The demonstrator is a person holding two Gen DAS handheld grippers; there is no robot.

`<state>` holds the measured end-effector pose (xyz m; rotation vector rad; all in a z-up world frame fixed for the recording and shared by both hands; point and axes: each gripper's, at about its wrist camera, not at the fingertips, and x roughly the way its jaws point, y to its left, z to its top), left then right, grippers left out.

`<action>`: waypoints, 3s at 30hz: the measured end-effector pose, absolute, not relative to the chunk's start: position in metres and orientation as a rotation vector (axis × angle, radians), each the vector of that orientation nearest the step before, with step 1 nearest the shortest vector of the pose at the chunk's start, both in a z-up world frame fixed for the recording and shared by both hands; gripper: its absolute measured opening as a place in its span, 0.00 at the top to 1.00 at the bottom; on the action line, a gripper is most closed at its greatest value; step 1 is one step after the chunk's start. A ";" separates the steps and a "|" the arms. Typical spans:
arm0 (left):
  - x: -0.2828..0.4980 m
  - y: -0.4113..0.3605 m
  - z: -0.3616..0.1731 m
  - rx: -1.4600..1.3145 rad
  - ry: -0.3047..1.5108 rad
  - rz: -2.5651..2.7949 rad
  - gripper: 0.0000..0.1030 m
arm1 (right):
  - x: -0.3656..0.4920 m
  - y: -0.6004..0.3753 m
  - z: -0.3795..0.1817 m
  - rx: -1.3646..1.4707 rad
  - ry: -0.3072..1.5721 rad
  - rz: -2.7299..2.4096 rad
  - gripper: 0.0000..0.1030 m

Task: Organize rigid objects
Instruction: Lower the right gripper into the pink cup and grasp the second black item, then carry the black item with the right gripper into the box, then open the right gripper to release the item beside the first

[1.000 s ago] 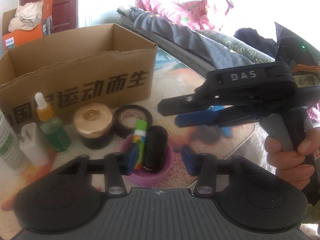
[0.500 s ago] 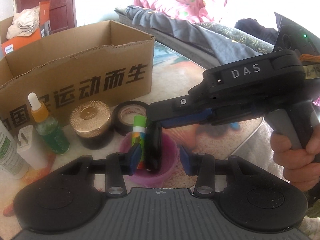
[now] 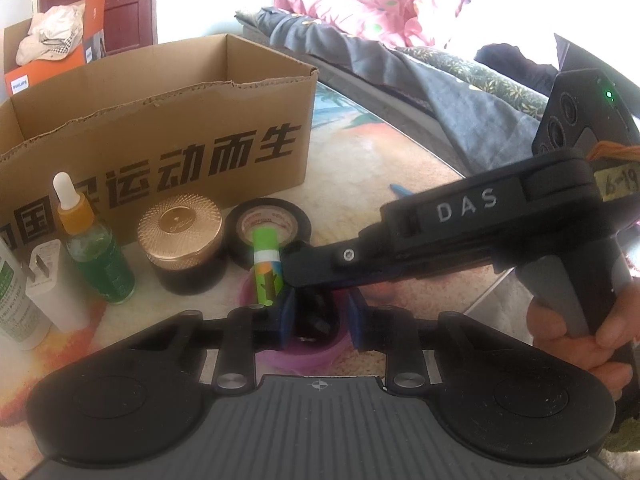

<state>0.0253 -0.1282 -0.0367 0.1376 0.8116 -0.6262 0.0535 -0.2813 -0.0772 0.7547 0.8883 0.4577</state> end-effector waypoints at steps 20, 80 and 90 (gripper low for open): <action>0.010 -0.122 -0.011 0.149 0.718 -0.618 0.78 | 0.043 -0.282 -0.053 0.762 0.837 0.455 0.83; 0.148 -0.016 0.112 0.081 0.669 -0.323 0.35 | 0.262 -0.228 0.070 0.645 0.893 0.711 0.47; 0.062 -0.025 0.077 -0.098 0.624 -0.505 0.16 | 0.113 -0.278 0.060 0.605 0.736 0.590 0.41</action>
